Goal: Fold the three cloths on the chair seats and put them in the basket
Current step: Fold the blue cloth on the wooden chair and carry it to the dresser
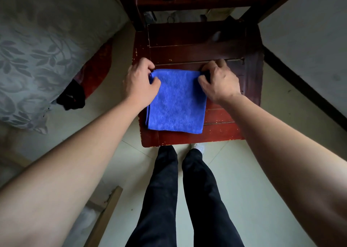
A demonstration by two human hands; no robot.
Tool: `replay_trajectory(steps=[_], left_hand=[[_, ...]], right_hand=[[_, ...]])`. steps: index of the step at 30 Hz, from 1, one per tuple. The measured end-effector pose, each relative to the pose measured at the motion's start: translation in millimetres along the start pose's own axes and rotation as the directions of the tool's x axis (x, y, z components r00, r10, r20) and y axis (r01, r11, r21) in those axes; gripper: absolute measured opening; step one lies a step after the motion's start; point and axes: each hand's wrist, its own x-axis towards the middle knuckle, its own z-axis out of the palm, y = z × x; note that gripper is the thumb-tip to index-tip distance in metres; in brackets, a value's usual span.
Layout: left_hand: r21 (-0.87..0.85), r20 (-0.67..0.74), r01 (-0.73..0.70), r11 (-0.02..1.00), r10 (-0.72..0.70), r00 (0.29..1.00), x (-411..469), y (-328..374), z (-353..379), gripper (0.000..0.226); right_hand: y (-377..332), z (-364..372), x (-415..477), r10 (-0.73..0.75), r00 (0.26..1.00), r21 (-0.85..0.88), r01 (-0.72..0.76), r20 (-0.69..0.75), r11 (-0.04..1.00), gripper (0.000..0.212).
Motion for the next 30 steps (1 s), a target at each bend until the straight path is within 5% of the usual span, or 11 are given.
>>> replay_trajectory(steps=[5, 10, 22, 26, 30], left_hand=[[-0.052, -0.012, 0.326, 0.944, -0.327, 0.945, 0, -1, 12, 0.034], [-0.141, 0.095, 0.512, 0.847, -0.503, 0.859, -21, 8, 24, 0.044], [-0.334, 0.474, 0.627, 0.704, -0.449, 0.757, -37, 21, 24, 0.033], [-0.344, 0.584, 0.707, 0.618, -0.448, 0.677, -42, 24, 14, 0.059], [-0.434, 0.642, 0.696, 0.572, -0.346, 0.684, -56, 56, -5, 0.046]], right_hand=[[-9, 17, -18, 0.241, 0.968, 0.184, -0.225, -0.072, 0.957, 0.038], [-19, 36, -44, 0.516, 0.856, 0.390, -0.485, 0.029, 0.783, 0.048], [0, 32, -63, 0.374, 0.868, 0.612, -0.495, 0.326, 0.617, 0.053], [18, 8, -75, 0.316, 0.870, 0.686, -0.494, 0.379, 0.534, 0.028], [30, -29, -95, 0.265, 0.893, 0.750, -0.448, 0.362, 0.486, 0.024]])
